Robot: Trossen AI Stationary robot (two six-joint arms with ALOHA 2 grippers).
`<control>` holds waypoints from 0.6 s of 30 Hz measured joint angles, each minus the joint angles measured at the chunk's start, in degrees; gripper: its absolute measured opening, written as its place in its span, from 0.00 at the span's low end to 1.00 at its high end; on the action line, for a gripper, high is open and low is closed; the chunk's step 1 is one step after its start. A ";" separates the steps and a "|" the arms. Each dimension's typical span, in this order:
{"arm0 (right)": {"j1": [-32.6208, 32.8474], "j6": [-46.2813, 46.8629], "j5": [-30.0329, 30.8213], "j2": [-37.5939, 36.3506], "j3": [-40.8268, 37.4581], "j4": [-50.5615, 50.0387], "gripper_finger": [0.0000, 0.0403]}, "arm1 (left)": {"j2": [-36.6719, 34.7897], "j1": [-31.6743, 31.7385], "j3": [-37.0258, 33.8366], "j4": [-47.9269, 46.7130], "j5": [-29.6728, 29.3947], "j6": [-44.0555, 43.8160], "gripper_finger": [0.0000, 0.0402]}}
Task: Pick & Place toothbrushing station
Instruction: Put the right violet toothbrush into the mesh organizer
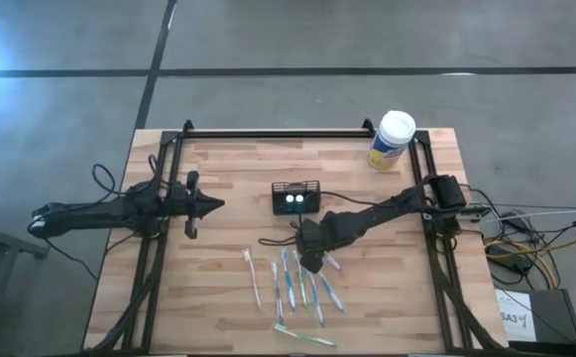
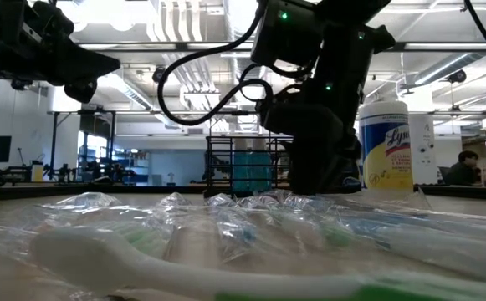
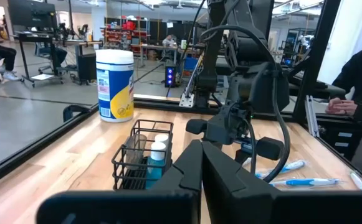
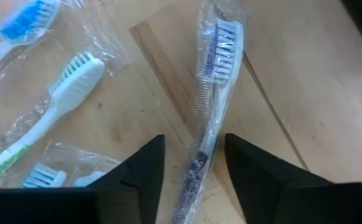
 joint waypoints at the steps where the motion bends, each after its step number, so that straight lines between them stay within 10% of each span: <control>1: 0.00 -0.26 -0.02 -0.58 -0.10 0.02 0.36 | 0.00 0.00 0.00 0.01 -0.04 -0.01 0.02; 9: 0.62 -4.43 2.81 -4.87 -0.44 -0.03 0.05 | 0.00 0.00 -0.02 0.09 -0.12 -0.14 0.02; 18: 5.40 -7.76 10.56 -14.89 -0.78 1.56 0.02 | 0.00 0.00 -0.02 0.32 -0.10 -0.26 0.02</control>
